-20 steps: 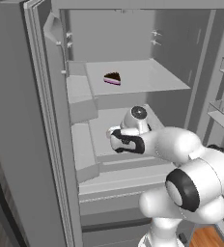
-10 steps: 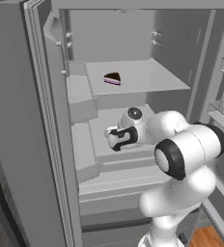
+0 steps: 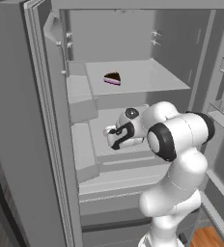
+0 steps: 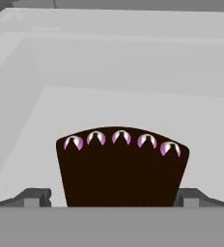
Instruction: Take the cakes from the fridge and place them on the empty tray on the dining counter.
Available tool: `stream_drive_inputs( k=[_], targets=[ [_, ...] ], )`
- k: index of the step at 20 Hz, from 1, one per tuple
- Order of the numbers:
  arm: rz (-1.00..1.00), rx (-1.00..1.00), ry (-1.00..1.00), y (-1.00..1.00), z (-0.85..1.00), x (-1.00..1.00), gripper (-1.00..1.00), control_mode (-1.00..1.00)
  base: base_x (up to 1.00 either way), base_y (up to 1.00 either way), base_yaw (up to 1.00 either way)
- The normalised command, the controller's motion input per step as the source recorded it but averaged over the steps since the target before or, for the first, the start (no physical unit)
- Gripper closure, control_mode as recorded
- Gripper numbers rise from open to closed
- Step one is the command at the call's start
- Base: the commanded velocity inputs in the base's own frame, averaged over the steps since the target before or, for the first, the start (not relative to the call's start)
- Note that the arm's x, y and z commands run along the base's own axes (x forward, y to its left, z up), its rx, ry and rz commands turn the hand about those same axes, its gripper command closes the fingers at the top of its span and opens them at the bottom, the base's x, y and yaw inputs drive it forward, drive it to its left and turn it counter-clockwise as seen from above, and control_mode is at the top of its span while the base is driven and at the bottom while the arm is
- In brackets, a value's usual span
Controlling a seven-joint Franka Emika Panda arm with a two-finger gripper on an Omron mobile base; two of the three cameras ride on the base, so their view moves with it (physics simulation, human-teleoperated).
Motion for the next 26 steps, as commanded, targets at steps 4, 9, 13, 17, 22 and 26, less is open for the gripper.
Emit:
stream_drive_inputs(
  k=[4, 9, 13, 17, 22, 26],
  targets=[
    [0.00, -0.01, -0.03, 0.03, -0.44, 0.33, 1.00, -1.00, 0.00, 0.00, 0.00],
    [0.00, 0.00, -0.08, 0.02, -0.35, 0.10, 1.00, -1.00, 0.00, 0.00, 0.00],
    [0.00, 0.00, -0.11, 0.00, -0.39, 0.01, 1.00, -1.00, 0.00, 0.00, 0.00],
    [0.00, 0.06, -0.22, 0.00, -0.11, -0.31, 1.00, -1.00, 0.00, 0.00, 0.00],
    [0.00, 0.04, -0.26, 0.00, 0.13, -0.67, 1.00, -1.00, 0.00, 0.00, 0.00],
    [0.00, 0.02, -0.23, -0.03, 0.61, -0.45, 1.00, -1.00, 0.00, 0.00, 0.00]
  ],
)
